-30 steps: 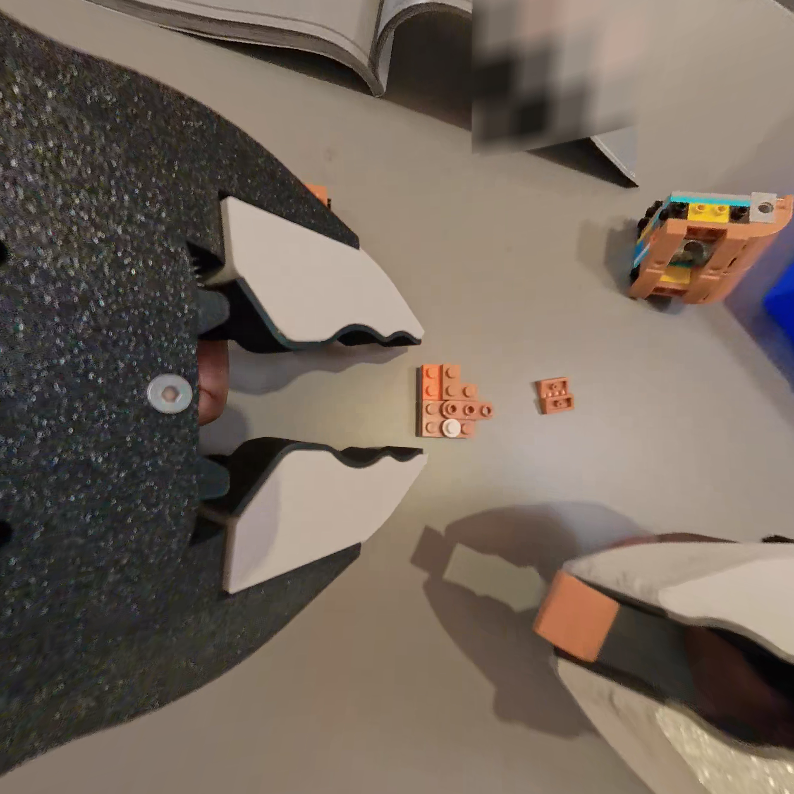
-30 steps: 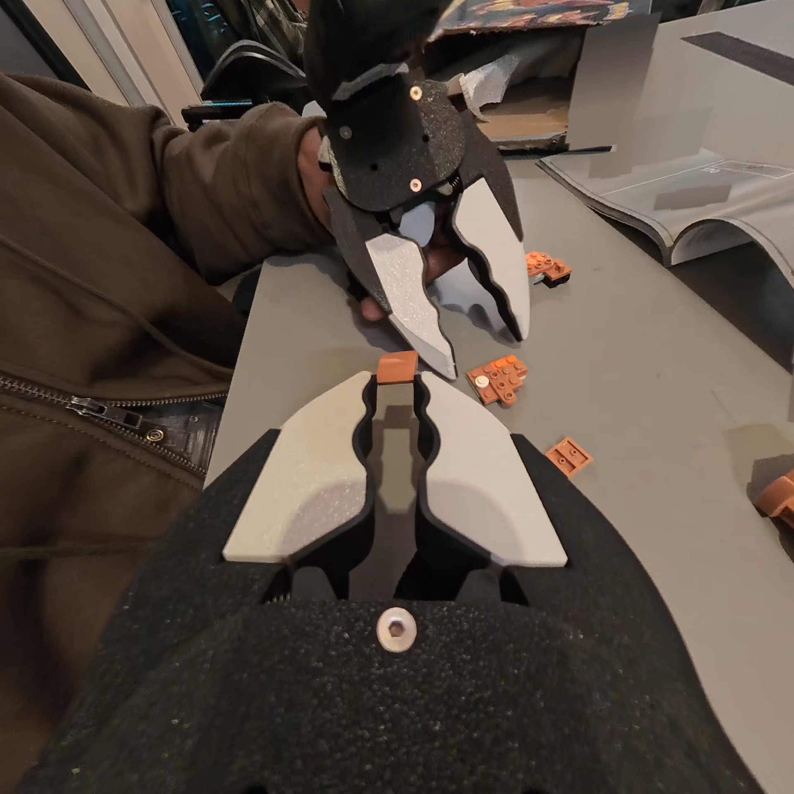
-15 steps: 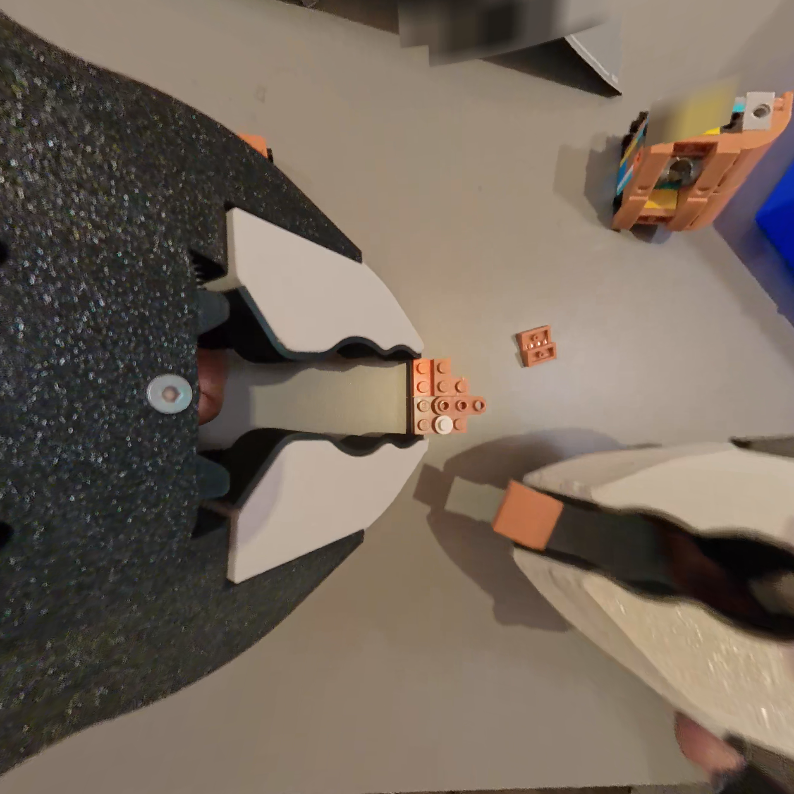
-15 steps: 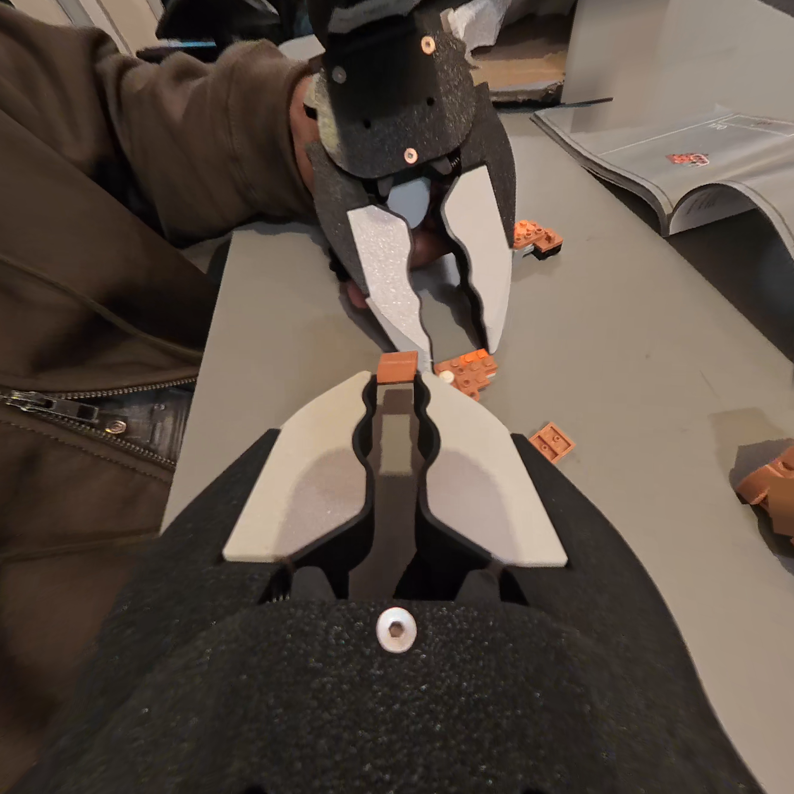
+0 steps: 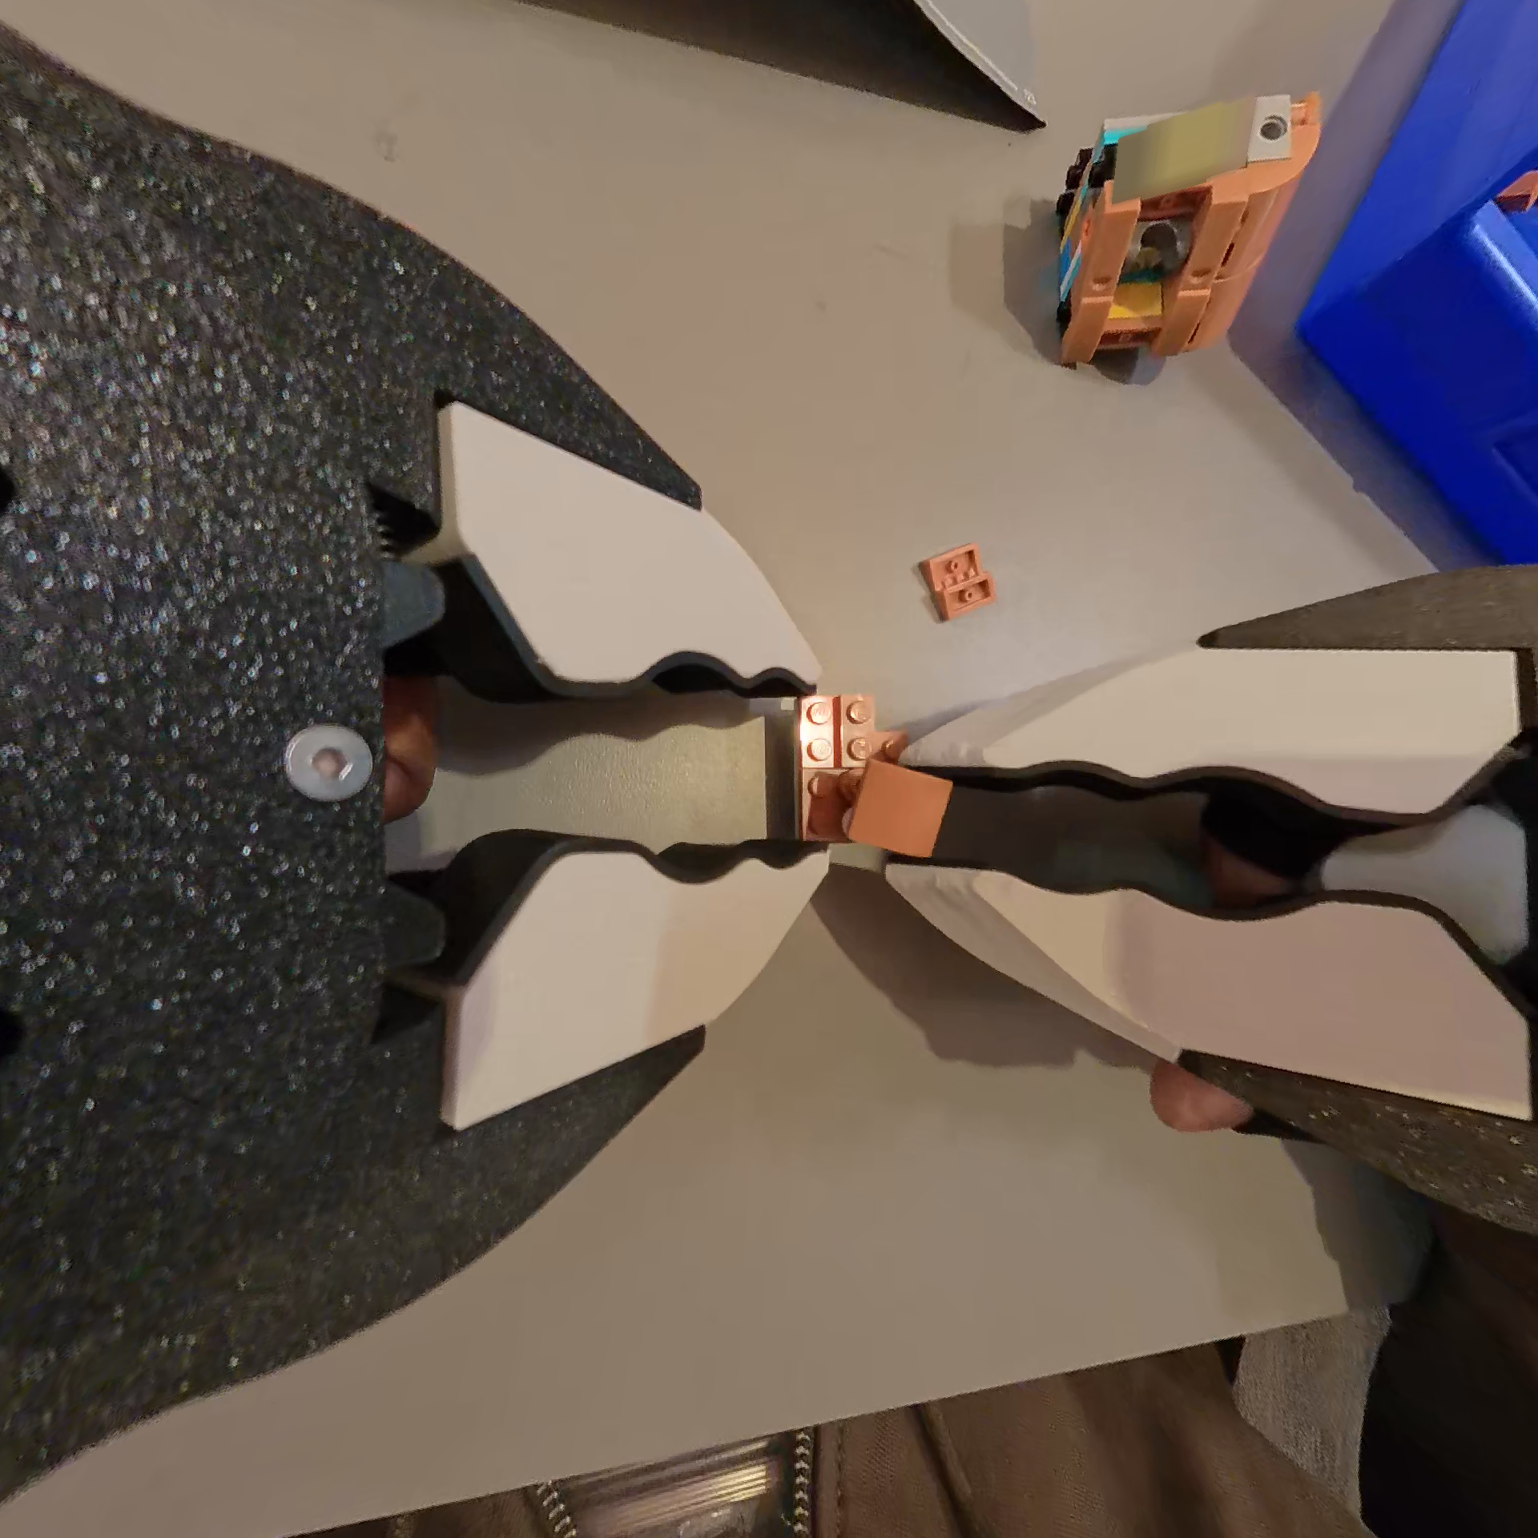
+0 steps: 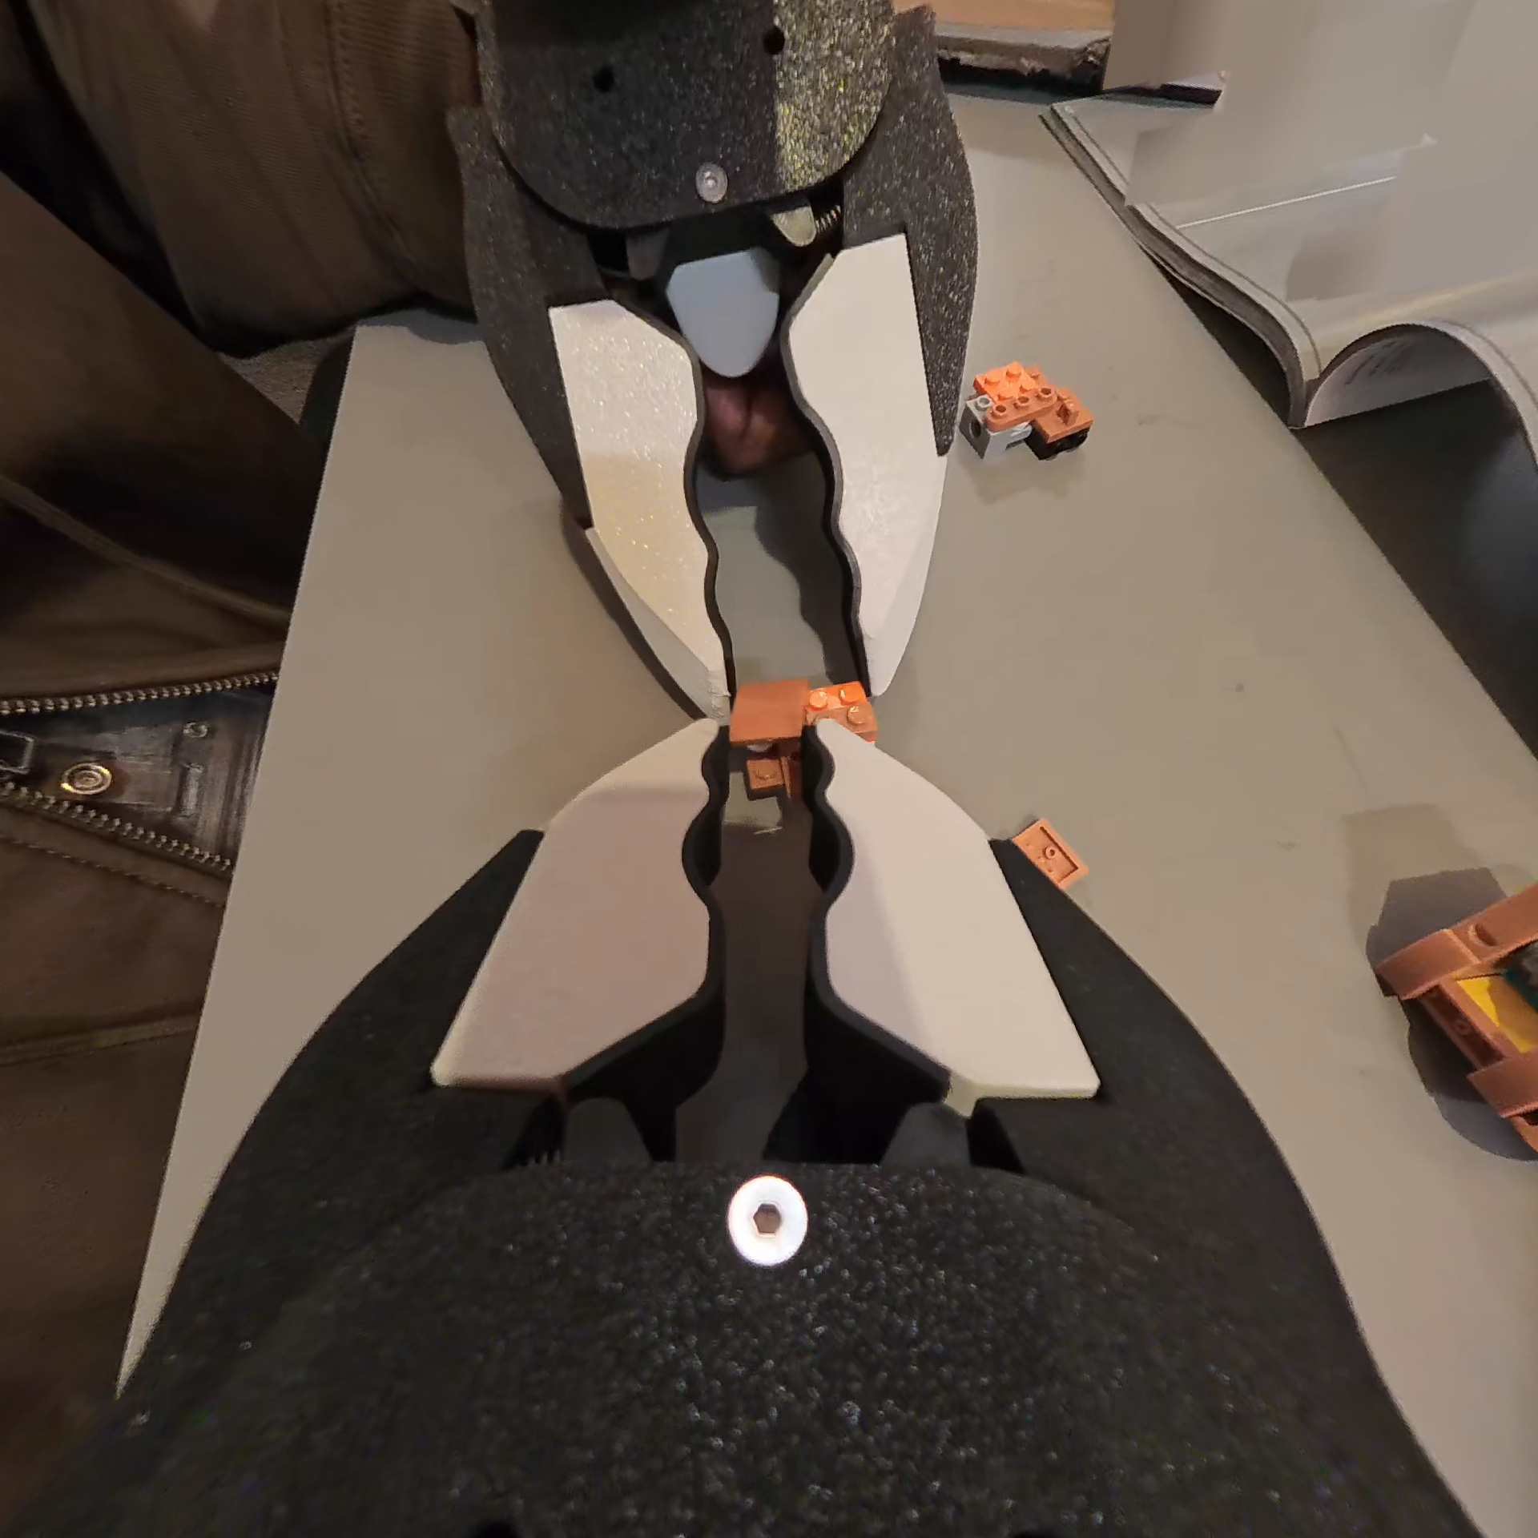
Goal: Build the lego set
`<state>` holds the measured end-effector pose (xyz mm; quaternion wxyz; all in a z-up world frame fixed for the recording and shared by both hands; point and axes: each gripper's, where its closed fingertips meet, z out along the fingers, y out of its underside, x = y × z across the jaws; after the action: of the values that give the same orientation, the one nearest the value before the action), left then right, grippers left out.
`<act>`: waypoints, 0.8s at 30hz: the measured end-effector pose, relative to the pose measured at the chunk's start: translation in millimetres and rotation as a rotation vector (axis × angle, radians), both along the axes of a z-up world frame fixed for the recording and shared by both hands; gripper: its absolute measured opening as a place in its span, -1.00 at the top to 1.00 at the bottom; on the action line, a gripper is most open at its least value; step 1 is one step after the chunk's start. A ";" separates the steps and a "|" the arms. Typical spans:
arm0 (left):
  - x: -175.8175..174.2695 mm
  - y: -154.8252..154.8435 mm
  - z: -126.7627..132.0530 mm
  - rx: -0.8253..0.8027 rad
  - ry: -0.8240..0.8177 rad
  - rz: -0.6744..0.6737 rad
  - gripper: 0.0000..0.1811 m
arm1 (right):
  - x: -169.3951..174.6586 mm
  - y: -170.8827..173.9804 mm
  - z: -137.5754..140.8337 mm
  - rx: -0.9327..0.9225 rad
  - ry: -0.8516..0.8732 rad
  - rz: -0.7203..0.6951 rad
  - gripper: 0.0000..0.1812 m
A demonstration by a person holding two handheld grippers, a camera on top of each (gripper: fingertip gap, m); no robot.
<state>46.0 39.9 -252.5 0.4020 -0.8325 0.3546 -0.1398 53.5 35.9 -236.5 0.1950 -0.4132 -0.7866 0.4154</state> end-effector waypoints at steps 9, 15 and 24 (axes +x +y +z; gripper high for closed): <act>2.6 -0.9 1.2 0.034 0.020 -0.018 0.64 | 1.2 -1.4 -2.5 0.042 0.008 0.001 0.82; 3.9 -0.3 1.5 0.044 0.027 -0.026 0.64 | 2.0 -1.2 -2.6 0.046 0.010 0.000 0.82; 5.3 -1.4 1.7 0.056 0.036 -0.040 0.64 | 2.2 -1.4 -2.8 0.051 0.011 -0.002 0.82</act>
<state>51.3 38.5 -250.8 0.4156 -0.8161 0.3823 -0.1230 55.8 34.5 -239.3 0.2100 -0.4065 -0.7956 0.3971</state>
